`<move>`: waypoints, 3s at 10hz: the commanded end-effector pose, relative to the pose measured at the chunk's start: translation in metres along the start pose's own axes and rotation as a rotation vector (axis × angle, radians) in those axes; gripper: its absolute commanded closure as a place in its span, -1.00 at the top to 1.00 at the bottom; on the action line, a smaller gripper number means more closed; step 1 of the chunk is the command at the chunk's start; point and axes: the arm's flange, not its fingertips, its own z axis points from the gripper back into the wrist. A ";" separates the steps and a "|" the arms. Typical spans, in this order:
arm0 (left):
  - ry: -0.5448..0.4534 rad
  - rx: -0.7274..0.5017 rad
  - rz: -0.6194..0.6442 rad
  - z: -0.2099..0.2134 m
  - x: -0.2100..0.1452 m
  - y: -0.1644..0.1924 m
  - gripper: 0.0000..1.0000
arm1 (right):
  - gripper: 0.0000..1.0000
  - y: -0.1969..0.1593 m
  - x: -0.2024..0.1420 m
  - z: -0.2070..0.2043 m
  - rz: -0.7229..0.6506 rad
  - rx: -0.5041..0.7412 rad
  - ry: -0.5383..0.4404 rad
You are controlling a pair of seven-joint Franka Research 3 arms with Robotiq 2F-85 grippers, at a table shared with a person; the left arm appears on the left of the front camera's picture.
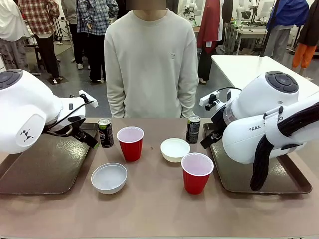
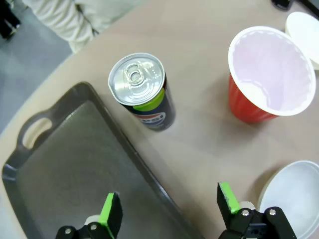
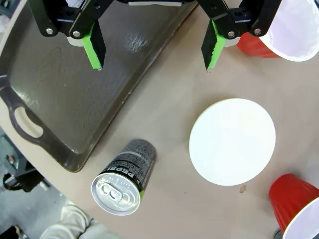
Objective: Prepare tableware on both trays.
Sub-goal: Pick up a Picnic Bowl from the table and place it on a Handle tray.
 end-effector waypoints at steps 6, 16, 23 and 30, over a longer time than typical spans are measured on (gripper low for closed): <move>-0.031 0.003 0.008 0.040 -0.006 -0.003 1.00 | 1.00 0.013 0.000 0.030 -0.014 0.002 -0.007; 0.199 -0.260 -0.074 0.177 -0.031 -0.018 1.00 | 1.00 0.046 -0.049 0.149 -0.046 0.173 0.462; -0.201 -1.107 0.210 0.150 -0.102 0.090 1.00 | 1.00 -0.102 -0.138 0.118 -0.383 1.197 0.217; -0.165 -1.128 0.531 0.148 -0.212 0.162 1.00 | 1.00 -0.149 -0.259 0.198 -0.738 1.117 -0.187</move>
